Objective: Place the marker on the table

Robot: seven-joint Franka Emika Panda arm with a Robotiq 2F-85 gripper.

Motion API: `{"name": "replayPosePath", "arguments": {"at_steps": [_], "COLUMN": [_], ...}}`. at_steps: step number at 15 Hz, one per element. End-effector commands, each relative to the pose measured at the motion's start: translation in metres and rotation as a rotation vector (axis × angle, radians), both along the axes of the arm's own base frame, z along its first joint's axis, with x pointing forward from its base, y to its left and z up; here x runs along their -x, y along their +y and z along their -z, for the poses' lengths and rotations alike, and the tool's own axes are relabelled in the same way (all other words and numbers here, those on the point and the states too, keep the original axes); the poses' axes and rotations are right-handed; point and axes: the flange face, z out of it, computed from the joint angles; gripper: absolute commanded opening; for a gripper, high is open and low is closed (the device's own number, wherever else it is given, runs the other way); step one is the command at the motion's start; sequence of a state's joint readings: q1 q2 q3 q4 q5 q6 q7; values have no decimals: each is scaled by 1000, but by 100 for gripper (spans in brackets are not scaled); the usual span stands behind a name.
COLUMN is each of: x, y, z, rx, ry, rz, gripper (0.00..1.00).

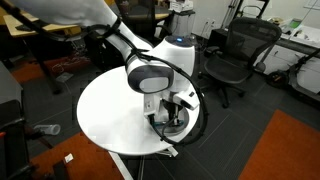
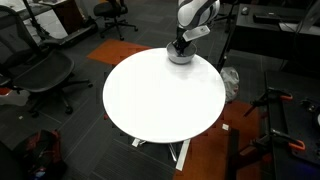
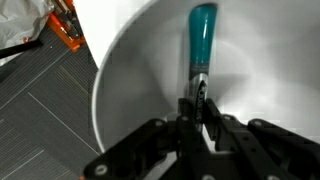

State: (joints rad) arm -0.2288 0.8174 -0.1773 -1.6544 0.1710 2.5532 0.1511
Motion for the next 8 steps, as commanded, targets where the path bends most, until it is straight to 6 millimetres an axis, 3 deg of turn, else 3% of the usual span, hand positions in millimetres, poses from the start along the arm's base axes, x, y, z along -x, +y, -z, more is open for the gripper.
{"name": "replayPosePath", "arguments": {"at_steps": [1, 8], "x": [-3, -1], "y": [0, 7], "z": [-10, -62], "rx": [-4, 24], "ry": [-28, -92], "rz": [20, -4], "gripper": [5, 5]}}
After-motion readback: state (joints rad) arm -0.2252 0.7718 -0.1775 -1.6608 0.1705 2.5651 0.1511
